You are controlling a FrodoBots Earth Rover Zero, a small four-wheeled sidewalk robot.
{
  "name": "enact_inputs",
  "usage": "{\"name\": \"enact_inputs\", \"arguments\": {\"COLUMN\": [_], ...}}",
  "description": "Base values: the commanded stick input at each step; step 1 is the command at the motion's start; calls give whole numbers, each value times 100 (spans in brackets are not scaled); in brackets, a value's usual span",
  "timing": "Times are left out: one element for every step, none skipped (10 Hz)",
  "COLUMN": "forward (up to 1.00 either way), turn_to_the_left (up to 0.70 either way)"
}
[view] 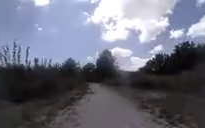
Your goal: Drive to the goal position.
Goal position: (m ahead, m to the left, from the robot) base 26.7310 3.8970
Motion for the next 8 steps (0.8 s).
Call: {"name": "enact_inputs", "arguments": {"forward": [85,85,85,85,85,85,85,85], "turn_to_the_left": [0,0,0,0,0,0,0,0]}}
